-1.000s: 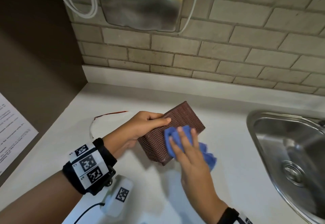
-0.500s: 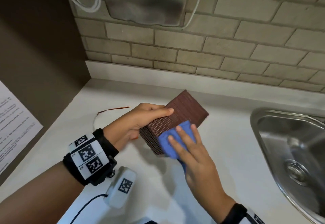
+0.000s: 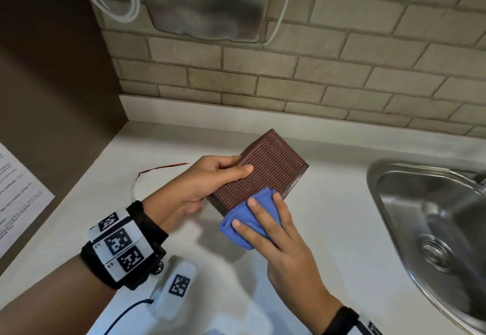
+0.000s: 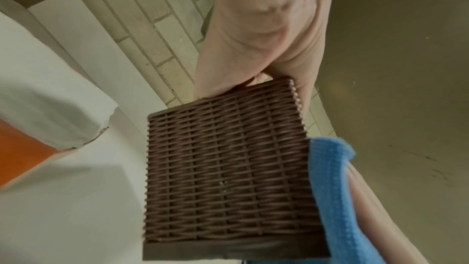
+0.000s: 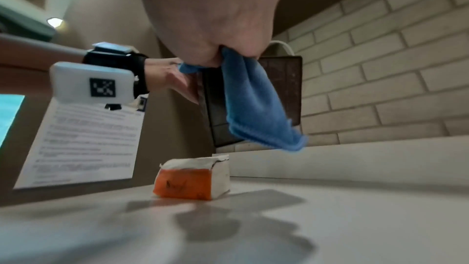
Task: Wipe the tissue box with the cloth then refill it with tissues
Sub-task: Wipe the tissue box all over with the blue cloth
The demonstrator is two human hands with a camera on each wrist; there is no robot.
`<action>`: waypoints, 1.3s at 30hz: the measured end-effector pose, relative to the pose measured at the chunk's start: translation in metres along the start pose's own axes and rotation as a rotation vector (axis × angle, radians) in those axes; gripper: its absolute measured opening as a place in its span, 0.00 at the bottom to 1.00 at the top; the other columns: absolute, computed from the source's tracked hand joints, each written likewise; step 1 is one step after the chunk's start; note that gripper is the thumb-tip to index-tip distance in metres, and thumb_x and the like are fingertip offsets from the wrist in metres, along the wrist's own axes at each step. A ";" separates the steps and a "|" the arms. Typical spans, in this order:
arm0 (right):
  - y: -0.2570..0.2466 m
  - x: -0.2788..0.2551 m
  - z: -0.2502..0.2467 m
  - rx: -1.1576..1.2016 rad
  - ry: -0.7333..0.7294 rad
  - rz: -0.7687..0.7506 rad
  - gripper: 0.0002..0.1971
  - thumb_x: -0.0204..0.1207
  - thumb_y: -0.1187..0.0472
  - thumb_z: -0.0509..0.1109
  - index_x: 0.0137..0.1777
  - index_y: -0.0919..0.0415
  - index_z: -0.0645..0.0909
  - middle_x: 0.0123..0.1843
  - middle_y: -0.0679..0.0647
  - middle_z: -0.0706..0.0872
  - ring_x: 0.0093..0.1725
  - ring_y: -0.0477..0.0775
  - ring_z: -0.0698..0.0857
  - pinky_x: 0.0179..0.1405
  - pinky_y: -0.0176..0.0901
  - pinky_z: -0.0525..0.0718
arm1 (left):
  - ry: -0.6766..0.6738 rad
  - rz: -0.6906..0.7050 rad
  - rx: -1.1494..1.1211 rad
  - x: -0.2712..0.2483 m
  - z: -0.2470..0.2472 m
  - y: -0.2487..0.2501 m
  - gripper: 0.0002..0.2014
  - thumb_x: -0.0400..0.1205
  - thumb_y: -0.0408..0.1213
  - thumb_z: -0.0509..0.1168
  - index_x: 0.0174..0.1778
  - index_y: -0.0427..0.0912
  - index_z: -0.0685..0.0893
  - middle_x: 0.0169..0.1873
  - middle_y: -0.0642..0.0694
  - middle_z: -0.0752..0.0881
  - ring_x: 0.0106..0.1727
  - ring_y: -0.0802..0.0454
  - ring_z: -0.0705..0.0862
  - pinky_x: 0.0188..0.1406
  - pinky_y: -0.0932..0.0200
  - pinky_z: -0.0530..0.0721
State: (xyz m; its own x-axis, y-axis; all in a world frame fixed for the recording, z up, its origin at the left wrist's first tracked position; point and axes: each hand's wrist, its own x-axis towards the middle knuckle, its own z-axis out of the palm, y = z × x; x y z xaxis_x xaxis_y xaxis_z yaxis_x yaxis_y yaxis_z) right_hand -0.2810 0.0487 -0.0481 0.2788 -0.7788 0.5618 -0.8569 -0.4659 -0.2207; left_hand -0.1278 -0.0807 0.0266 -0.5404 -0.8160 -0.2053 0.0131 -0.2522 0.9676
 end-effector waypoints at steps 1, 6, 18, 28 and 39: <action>0.002 0.003 -0.002 0.017 0.023 0.023 0.35 0.75 0.77 0.52 0.78 0.48 0.67 0.82 0.45 0.62 0.84 0.60 0.53 0.75 0.46 0.71 | -0.014 0.012 -0.002 -0.001 0.000 0.002 0.12 0.80 0.33 0.67 0.59 0.39 0.88 0.49 0.40 0.92 0.43 0.54 0.90 0.38 0.67 0.86; 0.041 0.021 -0.018 0.101 0.166 0.303 0.28 0.79 0.74 0.64 0.77 0.53 0.70 0.83 0.48 0.61 0.85 0.58 0.52 0.81 0.36 0.52 | -0.058 -0.015 0.022 -0.006 -0.003 -0.003 0.15 0.79 0.33 0.68 0.62 0.40 0.86 0.53 0.40 0.91 0.51 0.50 0.90 0.46 0.64 0.87; 0.030 0.024 -0.040 0.682 0.066 0.459 0.20 0.83 0.61 0.55 0.72 0.52 0.78 0.75 0.45 0.76 0.77 0.46 0.70 0.78 0.47 0.65 | -0.112 0.129 0.448 -0.009 -0.006 -0.008 0.27 0.72 0.59 0.72 0.62 0.47 0.81 0.54 0.48 0.90 0.55 0.54 0.89 0.58 0.53 0.86; 0.009 0.038 -0.079 0.992 0.386 0.658 0.21 0.82 0.44 0.58 0.72 0.47 0.76 0.69 0.44 0.83 0.66 0.40 0.82 0.63 0.40 0.79 | -0.089 0.299 0.389 -0.010 -0.007 -0.023 0.30 0.63 0.60 0.75 0.58 0.49 0.84 0.50 0.53 0.89 0.53 0.60 0.86 0.54 0.68 0.81; 0.005 0.042 -0.035 0.476 0.074 0.468 0.21 0.81 0.38 0.55 0.73 0.34 0.69 0.78 0.26 0.58 0.83 0.36 0.44 0.81 0.33 0.52 | -0.032 0.338 0.217 -0.013 0.001 -0.035 0.32 0.57 0.60 0.80 0.55 0.53 0.83 0.48 0.64 0.90 0.52 0.69 0.85 0.54 0.73 0.79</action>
State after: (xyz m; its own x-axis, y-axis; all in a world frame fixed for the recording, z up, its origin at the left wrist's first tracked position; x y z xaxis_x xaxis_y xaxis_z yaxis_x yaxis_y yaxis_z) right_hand -0.2889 0.0285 0.0022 -0.1204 -0.9208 0.3710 -0.5911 -0.2338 -0.7719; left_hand -0.1225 -0.0611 -0.0042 -0.5618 -0.8168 0.1315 0.0185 0.1465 0.9890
